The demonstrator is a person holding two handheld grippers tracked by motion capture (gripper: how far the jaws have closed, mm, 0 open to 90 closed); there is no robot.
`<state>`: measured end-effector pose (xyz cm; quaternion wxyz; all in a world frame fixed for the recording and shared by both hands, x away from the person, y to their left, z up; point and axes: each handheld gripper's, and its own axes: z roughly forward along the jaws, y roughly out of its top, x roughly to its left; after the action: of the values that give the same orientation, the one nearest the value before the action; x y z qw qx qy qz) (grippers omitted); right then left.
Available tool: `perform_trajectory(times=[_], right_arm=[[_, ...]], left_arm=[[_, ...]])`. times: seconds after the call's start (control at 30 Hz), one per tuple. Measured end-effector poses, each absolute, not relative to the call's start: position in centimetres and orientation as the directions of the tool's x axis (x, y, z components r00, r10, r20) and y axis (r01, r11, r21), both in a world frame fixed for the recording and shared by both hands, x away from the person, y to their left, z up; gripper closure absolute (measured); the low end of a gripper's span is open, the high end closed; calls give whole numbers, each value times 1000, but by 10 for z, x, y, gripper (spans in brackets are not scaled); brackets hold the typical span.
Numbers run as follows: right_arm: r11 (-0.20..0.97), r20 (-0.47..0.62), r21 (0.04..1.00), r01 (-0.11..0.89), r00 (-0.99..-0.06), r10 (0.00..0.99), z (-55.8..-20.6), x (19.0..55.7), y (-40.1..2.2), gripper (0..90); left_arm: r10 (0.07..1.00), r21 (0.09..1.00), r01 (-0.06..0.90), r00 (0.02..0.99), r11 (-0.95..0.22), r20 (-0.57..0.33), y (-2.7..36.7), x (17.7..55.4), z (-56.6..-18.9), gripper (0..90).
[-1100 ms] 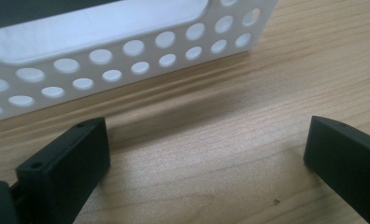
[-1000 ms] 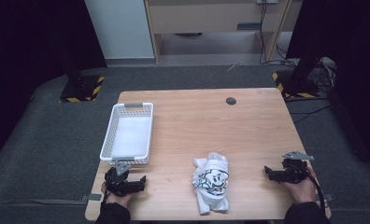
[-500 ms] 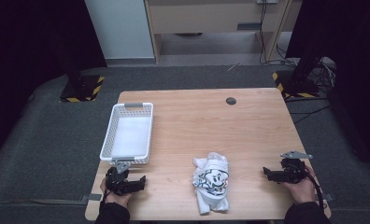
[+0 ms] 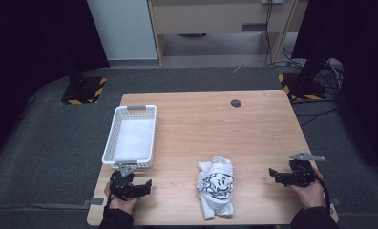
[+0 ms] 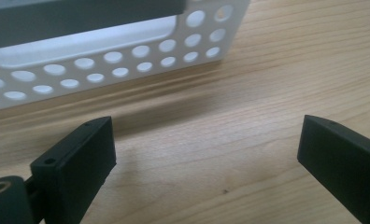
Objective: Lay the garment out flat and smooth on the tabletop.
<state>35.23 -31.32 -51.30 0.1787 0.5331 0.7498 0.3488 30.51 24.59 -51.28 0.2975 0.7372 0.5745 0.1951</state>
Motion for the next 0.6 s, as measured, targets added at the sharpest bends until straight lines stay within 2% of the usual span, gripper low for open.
perform_trajectory(times=[0.2, 0.6], right_arm=[[153, 163, 697, 701, -362, 918, -510, 353, -314, 67], [132, 183, 724, 677, -374, 909, -494, 351, -302, 79]], left_arm=[[959, 694, 704, 275, -148, -74, 242, 299, -502, 42], [949, 724, 678, 295, -127, -110, 236, 299, -488, 42]])
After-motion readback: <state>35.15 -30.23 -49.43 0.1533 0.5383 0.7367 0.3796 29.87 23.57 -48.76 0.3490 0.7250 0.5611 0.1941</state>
